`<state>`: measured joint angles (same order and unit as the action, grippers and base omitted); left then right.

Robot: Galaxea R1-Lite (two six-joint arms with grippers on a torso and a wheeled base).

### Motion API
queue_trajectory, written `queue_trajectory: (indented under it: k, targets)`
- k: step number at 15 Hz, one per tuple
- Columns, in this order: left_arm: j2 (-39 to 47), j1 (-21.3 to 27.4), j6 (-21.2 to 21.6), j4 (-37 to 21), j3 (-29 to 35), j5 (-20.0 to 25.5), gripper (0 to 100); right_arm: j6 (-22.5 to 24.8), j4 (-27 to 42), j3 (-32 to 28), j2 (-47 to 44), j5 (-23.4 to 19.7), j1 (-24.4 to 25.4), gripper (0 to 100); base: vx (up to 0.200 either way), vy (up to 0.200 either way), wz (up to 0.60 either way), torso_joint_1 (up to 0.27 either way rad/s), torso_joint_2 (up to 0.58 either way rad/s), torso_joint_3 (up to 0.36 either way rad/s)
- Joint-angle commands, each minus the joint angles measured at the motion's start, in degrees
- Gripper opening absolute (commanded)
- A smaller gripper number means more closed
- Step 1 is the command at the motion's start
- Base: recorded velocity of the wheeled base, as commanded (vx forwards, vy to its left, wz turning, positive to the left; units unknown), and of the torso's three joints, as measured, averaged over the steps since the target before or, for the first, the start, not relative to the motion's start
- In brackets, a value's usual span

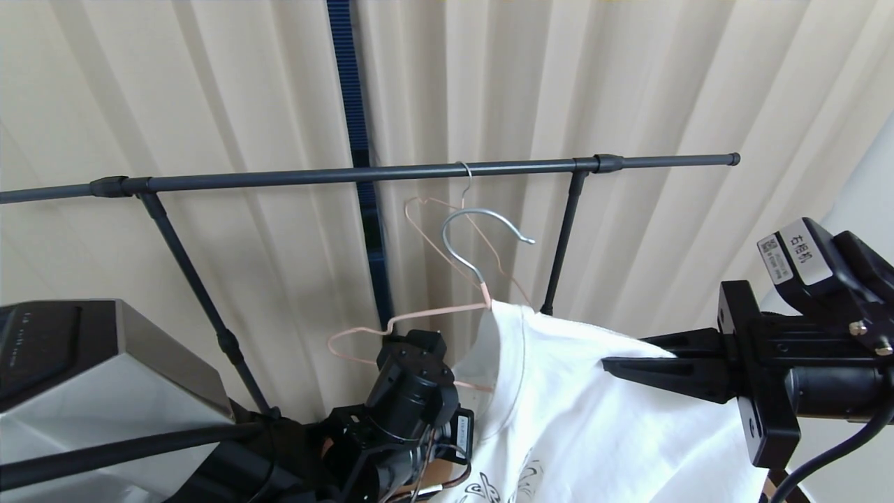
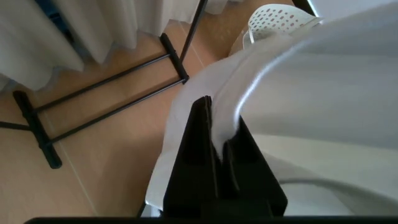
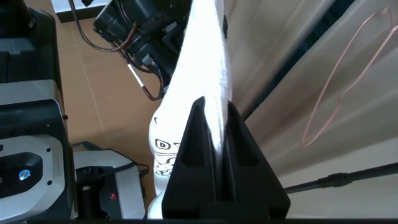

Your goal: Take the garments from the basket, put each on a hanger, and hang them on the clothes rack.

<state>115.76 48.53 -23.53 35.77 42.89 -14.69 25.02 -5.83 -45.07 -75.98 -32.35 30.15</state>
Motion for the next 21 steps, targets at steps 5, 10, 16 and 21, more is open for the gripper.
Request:
queue_trajectory:
  k: [5, 10, 16, 21]
  targets:
    - [-5.81, 0.07, 0.59, 0.00, -2.63, -0.25, 0, -1.11, -1.47, -0.28, -1.71, 0.01, -2.90, 0, 0.000, 0.000, 0.00, 0.000, 0.00, 0.000]
    - [-10.12, 0.51, 3.49, 0.00, -4.83, -0.43, 0, -1.11, -1.47, -0.37, -2.33, 0.01, -3.60, 0, 0.000, 0.000, 0.00, 0.000, 0.00, 0.000]
    - [-13.90, 0.07, 4.90, 2.55, -9.14, -0.78, 0, -1.11, -2.00, -0.72, -3.82, -0.08, -5.71, 0, 0.000, 0.000, 0.00, 0.000, 0.00, 0.000]
    - [-13.81, 0.34, 8.15, 2.73, -10.72, -0.69, 0, -1.20, -3.84, -0.37, -3.73, -0.08, -5.71, 0, 0.000, 0.000, 0.00, 0.000, 0.00, 0.000]
